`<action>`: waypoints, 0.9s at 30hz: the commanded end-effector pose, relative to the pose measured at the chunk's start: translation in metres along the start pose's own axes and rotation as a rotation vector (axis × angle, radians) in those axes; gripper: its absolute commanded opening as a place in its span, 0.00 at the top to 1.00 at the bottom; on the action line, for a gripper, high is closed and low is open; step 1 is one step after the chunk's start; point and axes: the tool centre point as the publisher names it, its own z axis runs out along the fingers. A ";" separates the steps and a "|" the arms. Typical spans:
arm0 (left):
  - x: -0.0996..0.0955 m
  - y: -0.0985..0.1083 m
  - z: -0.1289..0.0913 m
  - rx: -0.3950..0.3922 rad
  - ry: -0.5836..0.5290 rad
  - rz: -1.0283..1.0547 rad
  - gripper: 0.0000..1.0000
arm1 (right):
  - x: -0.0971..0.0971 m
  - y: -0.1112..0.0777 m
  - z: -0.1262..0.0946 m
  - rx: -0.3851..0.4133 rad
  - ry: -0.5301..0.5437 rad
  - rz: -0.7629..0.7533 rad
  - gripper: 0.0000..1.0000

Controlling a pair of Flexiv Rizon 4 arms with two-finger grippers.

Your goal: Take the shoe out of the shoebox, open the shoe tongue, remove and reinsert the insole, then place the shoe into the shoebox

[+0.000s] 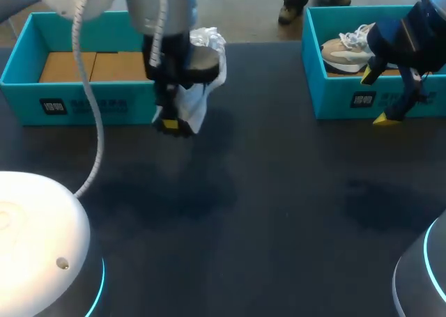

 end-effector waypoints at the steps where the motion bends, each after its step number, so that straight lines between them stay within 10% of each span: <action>1: -0.008 0.043 -0.007 0.098 0.009 0.005 1.00 | -0.002 0.001 0.001 0.003 0.003 0.001 0.00; 18: -0.022 0.139 -0.025 0.058 0.024 0.128 1.00 | -0.002 0.001 0.001 0.003 0.003 0.001 0.00; 27: -0.022 0.139 -0.025 0.058 0.024 0.128 1.00 | -0.002 0.001 0.001 0.003 0.003 0.001 0.00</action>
